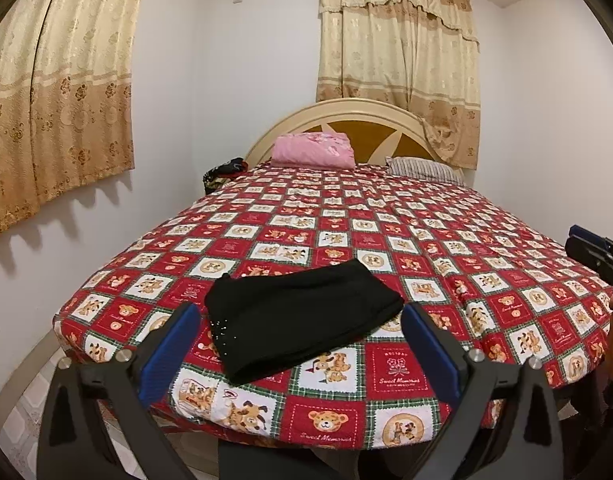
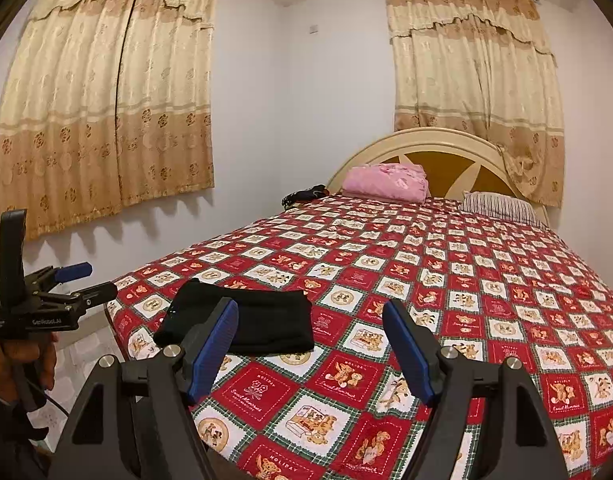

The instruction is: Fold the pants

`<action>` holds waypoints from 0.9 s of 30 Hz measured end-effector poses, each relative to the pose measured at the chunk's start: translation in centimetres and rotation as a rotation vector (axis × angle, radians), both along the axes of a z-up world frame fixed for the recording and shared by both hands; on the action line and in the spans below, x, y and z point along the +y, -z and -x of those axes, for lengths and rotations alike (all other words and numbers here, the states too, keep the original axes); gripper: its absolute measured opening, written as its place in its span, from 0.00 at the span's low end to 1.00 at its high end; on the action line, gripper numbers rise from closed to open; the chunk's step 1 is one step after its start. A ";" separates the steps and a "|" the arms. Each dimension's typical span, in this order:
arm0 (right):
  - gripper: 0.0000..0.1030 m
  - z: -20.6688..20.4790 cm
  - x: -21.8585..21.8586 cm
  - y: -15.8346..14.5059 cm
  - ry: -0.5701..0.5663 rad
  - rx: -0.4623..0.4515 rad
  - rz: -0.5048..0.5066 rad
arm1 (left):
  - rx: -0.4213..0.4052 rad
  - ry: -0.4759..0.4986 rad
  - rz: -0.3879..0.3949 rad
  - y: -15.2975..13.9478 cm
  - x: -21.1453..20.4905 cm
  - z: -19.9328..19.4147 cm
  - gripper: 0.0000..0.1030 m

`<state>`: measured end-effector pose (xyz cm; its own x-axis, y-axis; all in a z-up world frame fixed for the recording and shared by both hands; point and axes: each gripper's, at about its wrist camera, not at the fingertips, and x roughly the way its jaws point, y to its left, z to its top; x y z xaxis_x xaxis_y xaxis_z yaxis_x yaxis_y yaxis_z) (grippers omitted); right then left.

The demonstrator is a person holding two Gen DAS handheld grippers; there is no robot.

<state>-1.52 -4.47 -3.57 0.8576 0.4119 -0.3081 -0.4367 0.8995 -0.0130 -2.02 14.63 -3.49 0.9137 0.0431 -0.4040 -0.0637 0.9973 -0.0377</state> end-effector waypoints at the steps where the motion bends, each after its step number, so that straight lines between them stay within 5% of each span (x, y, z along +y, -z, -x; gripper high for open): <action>1: 0.74 0.1 0.1 0.0 -0.003 -0.002 0.001 | 0.001 -0.002 -0.001 0.0 0.0 0.0 1.00; 27: 0.74 0.0 0.2 0.3 -0.008 -0.003 -0.006 | 0.004 -0.064 -0.039 0.3 0.0 0.0 1.00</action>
